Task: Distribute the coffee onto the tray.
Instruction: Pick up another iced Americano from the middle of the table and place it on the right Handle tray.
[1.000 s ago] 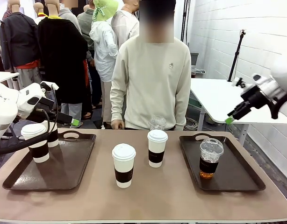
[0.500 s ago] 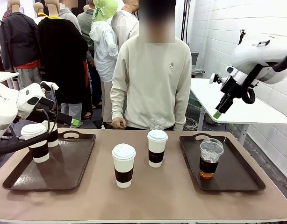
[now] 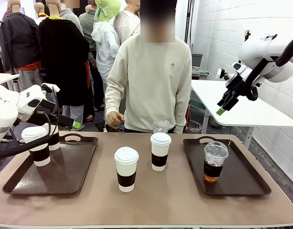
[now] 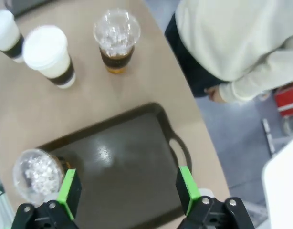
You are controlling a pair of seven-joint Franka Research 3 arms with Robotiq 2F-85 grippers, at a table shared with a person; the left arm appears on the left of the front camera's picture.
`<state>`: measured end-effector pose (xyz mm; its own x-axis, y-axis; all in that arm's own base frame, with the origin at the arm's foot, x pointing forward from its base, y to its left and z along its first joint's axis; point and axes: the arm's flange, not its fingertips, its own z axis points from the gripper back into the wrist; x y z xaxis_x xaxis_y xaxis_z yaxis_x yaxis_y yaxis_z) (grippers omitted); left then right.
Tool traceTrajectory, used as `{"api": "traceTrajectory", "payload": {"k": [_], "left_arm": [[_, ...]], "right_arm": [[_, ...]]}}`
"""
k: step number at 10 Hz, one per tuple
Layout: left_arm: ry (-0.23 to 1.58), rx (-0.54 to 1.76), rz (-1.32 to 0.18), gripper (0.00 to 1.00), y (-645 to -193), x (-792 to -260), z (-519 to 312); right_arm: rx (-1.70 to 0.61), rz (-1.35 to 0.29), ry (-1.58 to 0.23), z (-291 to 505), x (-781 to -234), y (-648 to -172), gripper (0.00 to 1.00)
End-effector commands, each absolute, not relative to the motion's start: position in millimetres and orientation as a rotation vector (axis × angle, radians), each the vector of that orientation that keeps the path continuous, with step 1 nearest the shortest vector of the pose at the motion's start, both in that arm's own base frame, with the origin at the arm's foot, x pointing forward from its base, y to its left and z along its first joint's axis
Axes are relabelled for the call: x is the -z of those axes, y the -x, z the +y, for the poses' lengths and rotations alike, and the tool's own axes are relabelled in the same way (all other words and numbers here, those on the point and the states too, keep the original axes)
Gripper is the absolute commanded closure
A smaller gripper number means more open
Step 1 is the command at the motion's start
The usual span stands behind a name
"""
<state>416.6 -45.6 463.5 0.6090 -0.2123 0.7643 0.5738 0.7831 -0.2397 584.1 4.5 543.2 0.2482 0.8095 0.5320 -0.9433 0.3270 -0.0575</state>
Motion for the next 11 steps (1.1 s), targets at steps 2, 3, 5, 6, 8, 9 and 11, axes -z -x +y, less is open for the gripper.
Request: {"api": "traceTrajectory", "payload": {"k": [2, 3, 5, 6, 8, 9, 11], "left_arm": [[0.489, 0.487, -0.787, 0.00, -416.8, -466.3, -43.7], [0.489, 0.487, -0.787, 0.00, -416.8, -466.3, -43.7], [0.489, 0.487, -0.787, 0.00, -416.8, -466.3, -43.7], [0.489, 0.487, -0.787, 0.00, -416.8, -466.3, -43.7], [0.489, 0.487, -0.787, 0.00, -416.8, -466.3, -43.7], [0.489, 0.487, -0.787, 0.00, -416.8, -466.3, -43.7], [0.489, 0.487, -0.787, 0.00, -416.8, -466.3, -43.7]], "right_arm": [[-1.282, -0.679, -0.486, 2.2, -525.6, -600.5, 0.00], [-1.298, -0.727, -0.524, 1.3, -518.2, -603.4, 0.00], [-1.355, -0.841, -0.609, -1.4, -498.0, -606.7, 0.00], [-1.365, -0.896, -0.659, -4.4, -485.9, -609.2, 0.00], [-1.397, -1.025, -0.734, -9.9, -462.9, -610.5, 0.00], [-1.385, -1.044, -0.778, -11.2, -452.9, -609.8, 0.00], [-1.322, -1.065, -0.831, -15.7, -435.0, -607.7, 0.00]]}}
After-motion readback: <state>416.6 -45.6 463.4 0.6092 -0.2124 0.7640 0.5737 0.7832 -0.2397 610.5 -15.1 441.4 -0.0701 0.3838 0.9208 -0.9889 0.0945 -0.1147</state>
